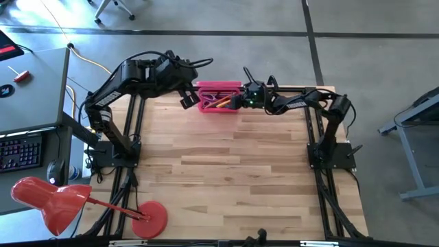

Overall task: Pick & place school supplies into a supply box
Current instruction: Put the green crayon into the pink supply box, then close the pink supply box

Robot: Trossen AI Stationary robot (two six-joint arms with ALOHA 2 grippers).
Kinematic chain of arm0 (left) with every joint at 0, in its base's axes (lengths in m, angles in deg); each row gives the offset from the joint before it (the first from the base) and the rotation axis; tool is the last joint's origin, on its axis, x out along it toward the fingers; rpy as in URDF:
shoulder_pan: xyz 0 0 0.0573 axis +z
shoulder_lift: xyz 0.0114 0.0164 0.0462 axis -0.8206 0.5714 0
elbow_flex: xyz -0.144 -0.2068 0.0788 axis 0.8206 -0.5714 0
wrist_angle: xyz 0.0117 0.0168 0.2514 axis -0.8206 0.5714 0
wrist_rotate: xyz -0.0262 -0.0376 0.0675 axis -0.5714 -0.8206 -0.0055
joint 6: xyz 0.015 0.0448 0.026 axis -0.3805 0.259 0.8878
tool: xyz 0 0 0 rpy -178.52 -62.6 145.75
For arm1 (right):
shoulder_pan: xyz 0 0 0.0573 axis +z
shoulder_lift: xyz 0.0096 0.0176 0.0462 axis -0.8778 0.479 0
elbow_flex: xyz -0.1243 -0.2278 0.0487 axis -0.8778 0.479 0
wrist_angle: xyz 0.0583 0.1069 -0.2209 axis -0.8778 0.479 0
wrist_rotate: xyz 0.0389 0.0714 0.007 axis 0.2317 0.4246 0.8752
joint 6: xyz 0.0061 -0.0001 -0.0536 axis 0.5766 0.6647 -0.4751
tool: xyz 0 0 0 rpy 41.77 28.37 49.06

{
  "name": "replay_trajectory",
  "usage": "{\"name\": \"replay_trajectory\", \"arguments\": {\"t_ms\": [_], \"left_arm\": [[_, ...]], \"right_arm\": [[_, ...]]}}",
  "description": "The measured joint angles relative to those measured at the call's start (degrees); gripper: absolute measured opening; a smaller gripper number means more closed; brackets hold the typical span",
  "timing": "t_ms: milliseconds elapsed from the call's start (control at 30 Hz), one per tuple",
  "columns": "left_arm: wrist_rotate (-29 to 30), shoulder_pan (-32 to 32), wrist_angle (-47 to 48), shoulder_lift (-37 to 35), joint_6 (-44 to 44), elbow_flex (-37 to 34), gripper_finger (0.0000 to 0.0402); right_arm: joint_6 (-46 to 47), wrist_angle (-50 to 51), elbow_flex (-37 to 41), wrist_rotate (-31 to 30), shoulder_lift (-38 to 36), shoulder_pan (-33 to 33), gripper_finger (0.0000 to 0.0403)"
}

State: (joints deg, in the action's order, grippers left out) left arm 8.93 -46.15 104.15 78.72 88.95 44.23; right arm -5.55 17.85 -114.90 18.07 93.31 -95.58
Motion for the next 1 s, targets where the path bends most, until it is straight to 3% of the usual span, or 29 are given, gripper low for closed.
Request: {"name": "replay_trajectory", "arguments": {"t_ms": [233, 500, 633, 833, 933, 1000], "left_arm": [[-0.99, 0.0, 0.01, 0.0, -0.04, 0.0, 0.0083], [-2.51, 0.0, 0.04, 0.02, -0.05, 0.0, 0.0083], [-2.51, 0.0, 0.15, 0.04, -0.05, 0.0, 0.0083], [-2.52, 0.0, 0.68, 0.04, -0.05, -0.02, 0.0083], [-2.9, 0.0, 1.99, 0.04, -1.15, -0.02, 0.0083], [-2.92, 0.0, 3.41, 0.04, -2.75, -0.04, 0.0083]], "right_arm": [[3.47, 2.05, 0.0, -6.89, 0.0, 0.09, 0.0022], [4.08, 3.16, 0.0, -8.03, -0.02, -0.35, 0.0071], [3.05, -0.47, 0.0, -3.16, -0.04, -0.27, 0.0085], [-2.24, -4.44, 0.0, 14.03, -3.68, 3.35, 0.0083], [-7.38, -4.2, 0.01, 14.18, -7.67, 6.31, 0.0079], [-12.4, -4.57, 0.04, 11.02, -10.91, 8.06, 0.0077]]}}
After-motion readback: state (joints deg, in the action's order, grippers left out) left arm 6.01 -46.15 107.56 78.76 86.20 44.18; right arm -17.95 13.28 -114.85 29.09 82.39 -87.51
